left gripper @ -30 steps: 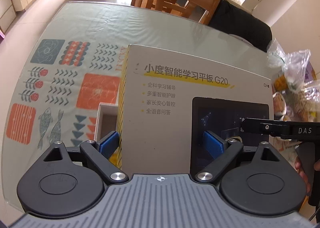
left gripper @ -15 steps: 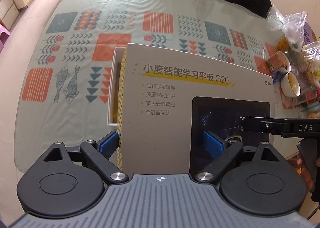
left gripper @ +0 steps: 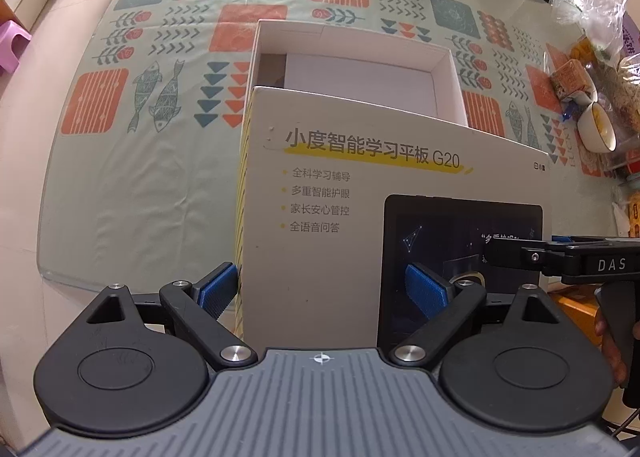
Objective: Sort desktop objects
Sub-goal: 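Lower the lid with both tools onto the open box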
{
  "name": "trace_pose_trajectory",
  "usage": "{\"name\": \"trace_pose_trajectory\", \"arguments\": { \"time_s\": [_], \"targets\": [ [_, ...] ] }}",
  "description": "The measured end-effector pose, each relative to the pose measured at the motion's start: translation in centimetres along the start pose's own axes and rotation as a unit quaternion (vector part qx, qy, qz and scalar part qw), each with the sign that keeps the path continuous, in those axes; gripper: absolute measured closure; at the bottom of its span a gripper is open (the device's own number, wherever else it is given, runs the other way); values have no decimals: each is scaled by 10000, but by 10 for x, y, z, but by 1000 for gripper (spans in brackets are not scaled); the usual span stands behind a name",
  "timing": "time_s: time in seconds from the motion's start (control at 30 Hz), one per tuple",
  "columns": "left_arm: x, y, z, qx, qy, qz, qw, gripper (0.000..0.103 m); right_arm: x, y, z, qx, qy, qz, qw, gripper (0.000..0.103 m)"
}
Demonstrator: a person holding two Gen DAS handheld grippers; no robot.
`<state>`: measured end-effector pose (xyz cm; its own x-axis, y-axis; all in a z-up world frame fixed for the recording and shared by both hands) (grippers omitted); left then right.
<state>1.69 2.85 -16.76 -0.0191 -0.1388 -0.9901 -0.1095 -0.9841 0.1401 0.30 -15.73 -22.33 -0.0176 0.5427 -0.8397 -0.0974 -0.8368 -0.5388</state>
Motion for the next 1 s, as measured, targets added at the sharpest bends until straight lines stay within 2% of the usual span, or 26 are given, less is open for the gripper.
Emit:
{"name": "trace_pose_trajectory", "arguments": {
  "time_s": [0.27, 0.67, 0.83, 1.0],
  "targets": [
    [12, -7, 20, 23, -320, -96, 9994, 0, 17, 0, 20, -4, -365, 8, 9993, 0],
    [30, -16, 34, -89, -674, -67, 9977, 0, 27, 3, 29, -81, -588, 108, 9982, 0],
    [24, -16, 27, -84, -545, -84, 9984, 0, 20, -1, 18, -140, -498, 115, 9986, 0],
    [7, -15, 9, -77, -238, -50, 9997, 0, 3, -12, -5, -264, -175, 174, 9993, 0]
  ]
}}
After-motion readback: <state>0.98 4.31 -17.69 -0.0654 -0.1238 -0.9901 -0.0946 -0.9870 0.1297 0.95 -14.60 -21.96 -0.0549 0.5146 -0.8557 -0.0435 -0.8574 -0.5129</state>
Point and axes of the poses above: each gripper's, at about its wrist camera, not at the fingertips, and x roughly the way its jaws point, y to its right, z to its underside, the point moved 8 cm from there along x, roughly the way its jaws point, and after that the axes turned 10 degrees about -y, right-handed, at the moved point
